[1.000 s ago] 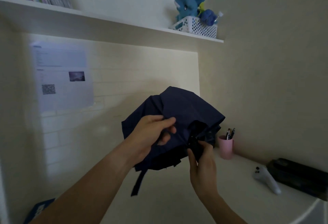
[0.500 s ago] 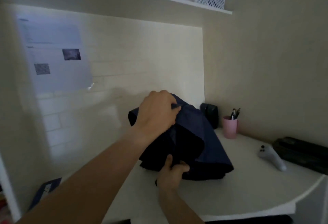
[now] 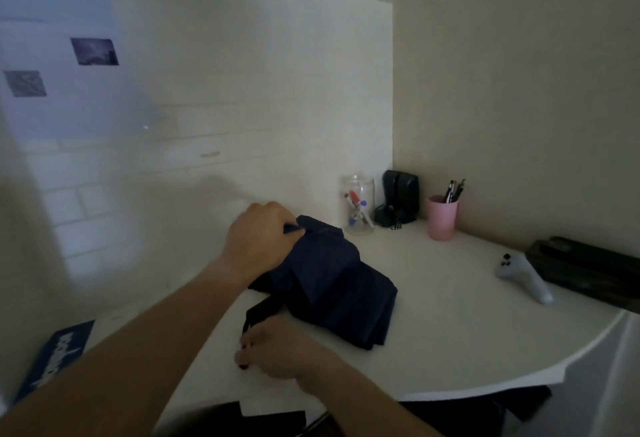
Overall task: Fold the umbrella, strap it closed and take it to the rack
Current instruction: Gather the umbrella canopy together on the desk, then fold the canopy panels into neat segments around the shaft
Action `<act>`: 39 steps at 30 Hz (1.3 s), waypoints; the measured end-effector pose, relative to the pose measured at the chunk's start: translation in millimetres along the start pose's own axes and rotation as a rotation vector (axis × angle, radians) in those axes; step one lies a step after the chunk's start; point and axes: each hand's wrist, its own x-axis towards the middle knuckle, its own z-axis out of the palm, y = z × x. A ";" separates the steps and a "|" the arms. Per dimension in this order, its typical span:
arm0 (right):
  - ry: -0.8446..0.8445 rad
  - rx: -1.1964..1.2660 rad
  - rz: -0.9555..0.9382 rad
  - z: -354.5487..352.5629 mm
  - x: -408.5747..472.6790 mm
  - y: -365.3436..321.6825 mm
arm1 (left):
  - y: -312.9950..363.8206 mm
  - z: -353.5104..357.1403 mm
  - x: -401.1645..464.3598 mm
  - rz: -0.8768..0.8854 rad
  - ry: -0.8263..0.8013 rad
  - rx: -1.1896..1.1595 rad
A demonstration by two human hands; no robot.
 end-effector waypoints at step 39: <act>0.550 -0.300 -0.672 -216.9 4.1 -85.9 | -144.4 91.8 17.7 0.012 0.059 0.424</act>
